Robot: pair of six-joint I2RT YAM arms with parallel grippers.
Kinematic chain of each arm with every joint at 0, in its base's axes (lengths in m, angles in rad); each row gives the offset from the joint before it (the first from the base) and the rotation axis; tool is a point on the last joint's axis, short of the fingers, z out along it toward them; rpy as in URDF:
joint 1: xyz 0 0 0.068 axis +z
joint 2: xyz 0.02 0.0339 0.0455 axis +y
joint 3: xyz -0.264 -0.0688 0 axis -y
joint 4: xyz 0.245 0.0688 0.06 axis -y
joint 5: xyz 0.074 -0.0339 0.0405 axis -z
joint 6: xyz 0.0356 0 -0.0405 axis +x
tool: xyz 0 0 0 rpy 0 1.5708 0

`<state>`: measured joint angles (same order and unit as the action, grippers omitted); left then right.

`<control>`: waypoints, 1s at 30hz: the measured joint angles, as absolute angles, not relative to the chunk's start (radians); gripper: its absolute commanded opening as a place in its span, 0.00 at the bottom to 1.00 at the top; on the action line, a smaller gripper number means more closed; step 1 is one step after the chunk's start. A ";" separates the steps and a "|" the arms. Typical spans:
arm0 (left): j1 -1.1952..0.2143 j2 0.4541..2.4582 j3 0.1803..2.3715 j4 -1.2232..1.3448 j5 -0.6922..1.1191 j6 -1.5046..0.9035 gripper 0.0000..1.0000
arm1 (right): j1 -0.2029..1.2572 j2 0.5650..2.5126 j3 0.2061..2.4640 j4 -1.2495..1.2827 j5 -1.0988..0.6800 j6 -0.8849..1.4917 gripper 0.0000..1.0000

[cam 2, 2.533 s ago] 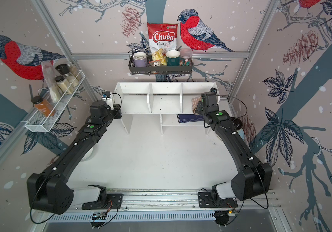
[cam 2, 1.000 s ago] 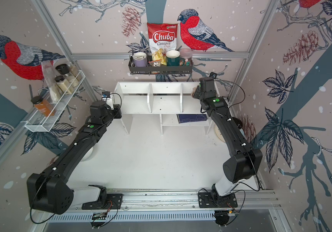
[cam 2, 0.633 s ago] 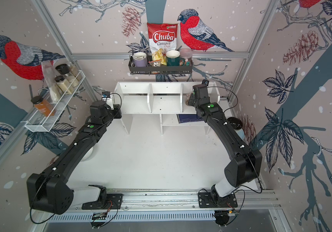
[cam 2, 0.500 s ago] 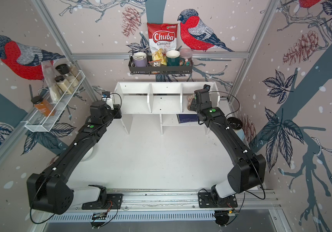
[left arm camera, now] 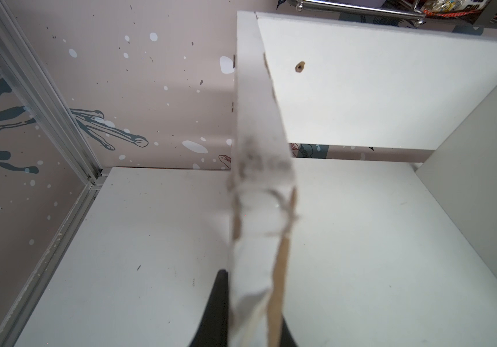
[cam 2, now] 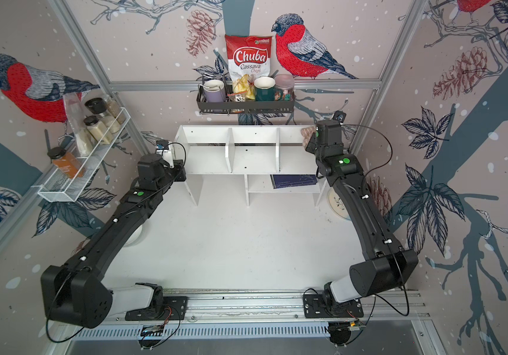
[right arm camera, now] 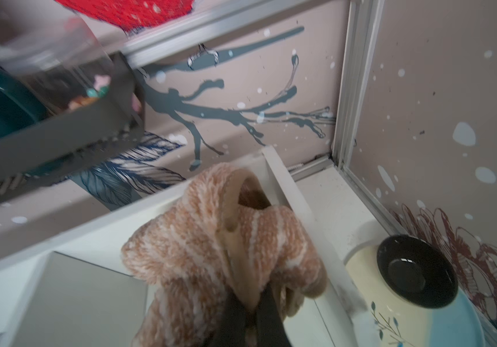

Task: Wipe the bookshelf clean with a cloth
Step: Wipe the dust from the shelf.

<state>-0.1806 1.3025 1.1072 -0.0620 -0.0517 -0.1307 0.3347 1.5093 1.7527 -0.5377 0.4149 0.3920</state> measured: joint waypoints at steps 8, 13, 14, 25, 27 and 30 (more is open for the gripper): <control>-0.181 1.303 1.107 -0.063 -0.052 -0.131 0.00 | 0.612 1.580 1.958 -0.560 0.498 0.335 0.00; -0.181 1.303 1.107 -0.063 -0.052 -0.131 0.00 | 0.774 1.629 2.009 -0.553 0.577 0.278 0.00; -0.181 1.303 1.107 -0.063 -0.052 -0.131 0.00 | 0.795 1.647 2.012 -0.553 0.597 0.264 0.00; -0.181 1.303 1.107 -0.063 -0.052 -0.131 0.00 | 0.837 1.760 1.797 -0.562 0.615 0.355 0.00; -0.181 1.303 1.107 -0.063 -0.052 -0.131 0.00 | 0.830 1.759 1.757 -0.562 0.604 0.387 0.00; -0.181 1.303 1.107 -0.063 -0.052 -0.131 0.00 | 0.809 1.753 1.704 -0.570 0.603 0.422 0.00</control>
